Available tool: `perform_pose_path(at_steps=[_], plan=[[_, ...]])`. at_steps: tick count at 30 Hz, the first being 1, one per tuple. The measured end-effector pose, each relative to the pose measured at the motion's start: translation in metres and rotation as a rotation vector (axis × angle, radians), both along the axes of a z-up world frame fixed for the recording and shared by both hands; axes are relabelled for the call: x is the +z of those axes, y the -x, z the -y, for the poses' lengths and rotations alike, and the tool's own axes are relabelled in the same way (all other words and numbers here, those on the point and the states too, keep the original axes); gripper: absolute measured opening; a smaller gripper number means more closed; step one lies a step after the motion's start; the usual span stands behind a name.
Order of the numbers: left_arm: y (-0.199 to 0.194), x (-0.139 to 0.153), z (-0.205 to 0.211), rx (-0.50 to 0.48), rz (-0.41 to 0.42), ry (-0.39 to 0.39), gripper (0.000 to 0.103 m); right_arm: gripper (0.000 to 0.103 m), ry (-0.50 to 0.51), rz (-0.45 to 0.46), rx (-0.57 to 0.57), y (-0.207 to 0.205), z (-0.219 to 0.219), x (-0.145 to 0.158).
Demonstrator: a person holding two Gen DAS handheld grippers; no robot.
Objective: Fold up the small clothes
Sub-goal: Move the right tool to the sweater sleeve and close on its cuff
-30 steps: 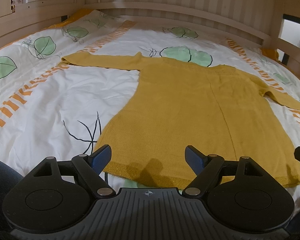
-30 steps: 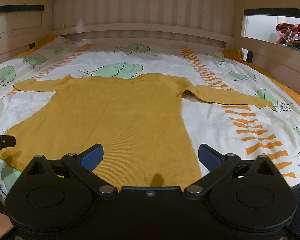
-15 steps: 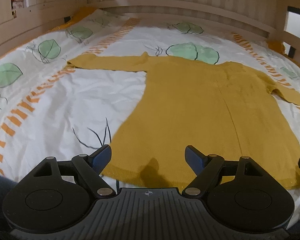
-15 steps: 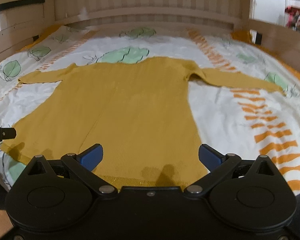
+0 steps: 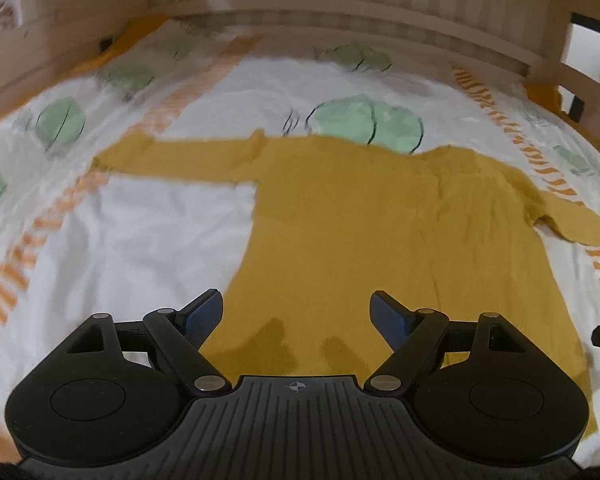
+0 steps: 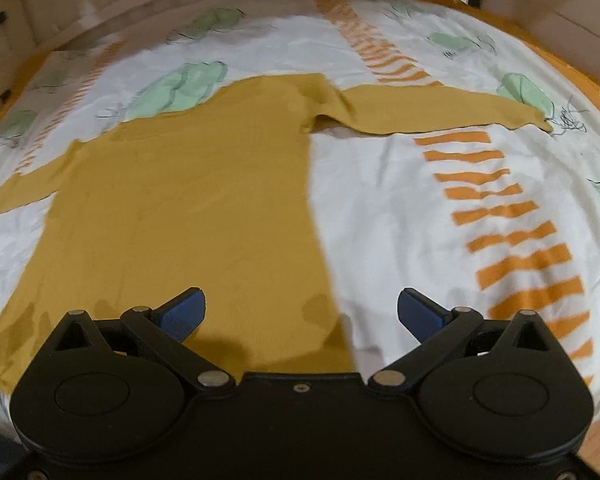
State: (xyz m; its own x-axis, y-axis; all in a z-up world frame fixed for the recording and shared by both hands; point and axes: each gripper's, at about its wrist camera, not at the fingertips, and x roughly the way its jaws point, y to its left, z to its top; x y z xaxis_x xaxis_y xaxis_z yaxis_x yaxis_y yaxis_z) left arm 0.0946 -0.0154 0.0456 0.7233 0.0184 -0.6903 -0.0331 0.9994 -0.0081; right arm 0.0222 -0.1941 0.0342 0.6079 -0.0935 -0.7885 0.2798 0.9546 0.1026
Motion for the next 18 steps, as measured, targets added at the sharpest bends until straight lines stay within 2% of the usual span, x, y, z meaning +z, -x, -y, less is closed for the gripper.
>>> perform_pose_path(at_steps=[5, 7, 9, 12, 18], plan=[[-0.035, 0.005, 0.016, -0.051, 0.011, -0.019, 0.080, 0.101, -0.080, -0.112, -0.018, -0.039, 0.027, -0.006], [-0.049, 0.004, 0.025, -0.066, 0.004, -0.046, 0.080, 0.101, -0.093, -0.111, -0.021, -0.046, 0.038, -0.005], [-0.064, 0.002, 0.032, -0.083, -0.002, -0.054, 0.080, 0.096, -0.086, -0.110, -0.018, -0.054, 0.048, -0.003], [-0.088, -0.005, 0.039, -0.075, -0.022, -0.035, 0.080, 0.090, -0.075, -0.098, -0.028, -0.068, 0.071, 0.001], [-0.128, -0.024, 0.042, -0.050, -0.103, 0.033, 0.079, 0.080, -0.049, -0.084, -0.127, -0.092, 0.140, 0.008]])
